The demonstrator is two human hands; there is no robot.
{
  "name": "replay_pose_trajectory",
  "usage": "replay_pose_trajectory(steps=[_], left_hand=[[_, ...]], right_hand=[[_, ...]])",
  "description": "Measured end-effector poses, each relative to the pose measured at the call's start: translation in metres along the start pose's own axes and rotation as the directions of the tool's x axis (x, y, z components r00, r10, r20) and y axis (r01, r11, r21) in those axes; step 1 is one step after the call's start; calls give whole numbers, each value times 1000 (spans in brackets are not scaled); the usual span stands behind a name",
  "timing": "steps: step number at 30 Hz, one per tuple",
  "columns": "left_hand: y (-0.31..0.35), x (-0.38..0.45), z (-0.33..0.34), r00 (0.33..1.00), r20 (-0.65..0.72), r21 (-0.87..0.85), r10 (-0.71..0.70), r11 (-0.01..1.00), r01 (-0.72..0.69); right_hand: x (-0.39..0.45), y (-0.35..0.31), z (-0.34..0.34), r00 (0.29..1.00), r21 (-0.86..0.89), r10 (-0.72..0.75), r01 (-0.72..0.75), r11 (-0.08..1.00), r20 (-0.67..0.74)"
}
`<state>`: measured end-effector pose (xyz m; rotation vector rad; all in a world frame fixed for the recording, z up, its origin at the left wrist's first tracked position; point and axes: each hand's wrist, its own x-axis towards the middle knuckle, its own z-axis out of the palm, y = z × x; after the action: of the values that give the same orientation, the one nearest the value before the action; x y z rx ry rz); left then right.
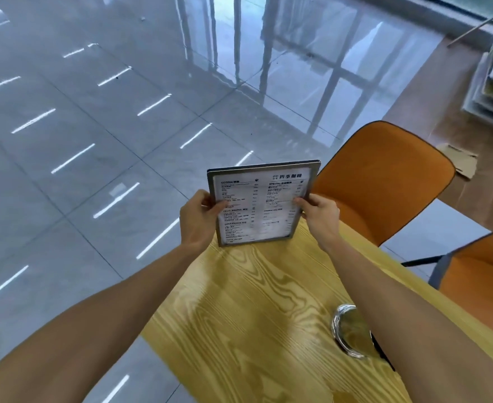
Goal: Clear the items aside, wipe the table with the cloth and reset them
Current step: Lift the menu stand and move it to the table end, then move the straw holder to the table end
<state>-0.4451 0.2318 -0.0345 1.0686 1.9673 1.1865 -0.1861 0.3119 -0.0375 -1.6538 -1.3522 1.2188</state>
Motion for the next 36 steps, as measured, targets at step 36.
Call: replay_pose_trajectory(steps=[36], left_hand=[[41, -262, 171, 531, 754, 64, -387, 848, 526]], right_hand=[[-201, 146, -217, 793, 105, 570, -600, 793, 215]])
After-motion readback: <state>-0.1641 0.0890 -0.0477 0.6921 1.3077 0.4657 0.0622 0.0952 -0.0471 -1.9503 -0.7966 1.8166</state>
